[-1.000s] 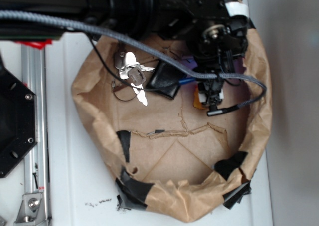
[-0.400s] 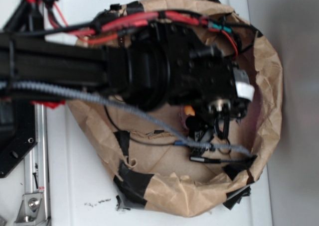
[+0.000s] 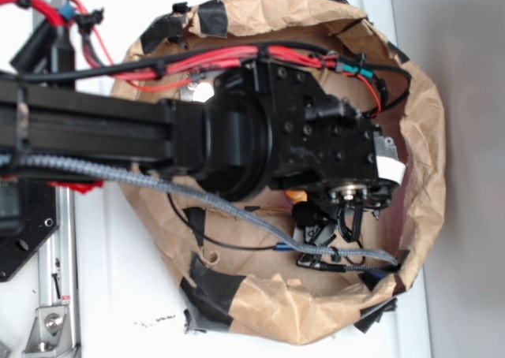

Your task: Grab the yellow duck.

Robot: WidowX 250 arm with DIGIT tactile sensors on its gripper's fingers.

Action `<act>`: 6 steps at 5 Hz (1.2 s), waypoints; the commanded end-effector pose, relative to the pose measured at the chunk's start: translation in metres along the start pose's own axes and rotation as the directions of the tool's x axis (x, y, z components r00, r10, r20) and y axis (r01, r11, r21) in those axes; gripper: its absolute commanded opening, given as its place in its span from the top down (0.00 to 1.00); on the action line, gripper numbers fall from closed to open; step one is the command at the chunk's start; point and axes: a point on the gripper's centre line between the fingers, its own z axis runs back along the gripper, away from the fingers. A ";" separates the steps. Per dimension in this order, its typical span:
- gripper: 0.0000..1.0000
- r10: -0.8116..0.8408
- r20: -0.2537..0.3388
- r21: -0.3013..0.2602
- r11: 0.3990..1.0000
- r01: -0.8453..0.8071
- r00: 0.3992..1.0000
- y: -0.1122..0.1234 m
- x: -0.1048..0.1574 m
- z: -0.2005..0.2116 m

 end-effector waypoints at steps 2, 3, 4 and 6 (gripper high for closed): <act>1.00 -0.033 0.052 0.012 0.999 0.033 0.998 0.002 -0.007 0.035; 1.00 -0.053 0.095 0.162 0.986 0.037 0.994 0.004 -0.006 0.086; 1.00 0.065 0.161 0.165 0.982 -0.092 0.985 0.001 -0.015 0.136; 1.00 0.344 0.332 -0.004 0.931 -0.364 0.878 0.010 -0.043 0.197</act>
